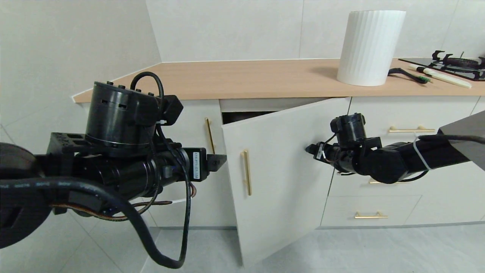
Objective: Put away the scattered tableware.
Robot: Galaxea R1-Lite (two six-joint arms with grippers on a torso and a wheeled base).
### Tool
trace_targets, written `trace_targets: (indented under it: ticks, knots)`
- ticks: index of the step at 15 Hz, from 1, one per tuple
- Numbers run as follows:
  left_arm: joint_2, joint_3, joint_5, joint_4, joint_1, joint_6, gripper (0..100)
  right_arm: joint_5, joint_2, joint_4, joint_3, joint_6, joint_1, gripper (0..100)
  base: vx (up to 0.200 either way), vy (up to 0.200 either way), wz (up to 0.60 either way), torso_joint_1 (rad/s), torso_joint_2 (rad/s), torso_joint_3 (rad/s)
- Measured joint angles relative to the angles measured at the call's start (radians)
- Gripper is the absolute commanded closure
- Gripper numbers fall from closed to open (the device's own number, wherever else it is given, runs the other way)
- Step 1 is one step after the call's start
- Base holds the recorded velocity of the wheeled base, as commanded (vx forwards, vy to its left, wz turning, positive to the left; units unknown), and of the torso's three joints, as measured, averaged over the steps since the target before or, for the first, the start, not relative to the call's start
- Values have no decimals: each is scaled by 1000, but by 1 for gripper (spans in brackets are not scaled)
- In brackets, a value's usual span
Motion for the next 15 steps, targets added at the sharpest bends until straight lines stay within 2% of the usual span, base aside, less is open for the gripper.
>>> trace_targets:
  ticks: [5, 11, 15]
  knots:
    - [-16, 1, 1, -1, 0, 0, 0, -83, 64, -177, -20, 27, 1, 0, 0, 0, 0, 0, 0, 0]
    - [-16, 2, 1, -1, 1, 0, 0, -121, 96, -180, -76, 69, -8, 0, 0, 0, 0, 0, 0, 0]
    - [-17, 3, 0, -1, 0, 0, 0, -131, 47, -200, -44, 71, -17, 0, 0, 0, 0, 0, 0, 0]
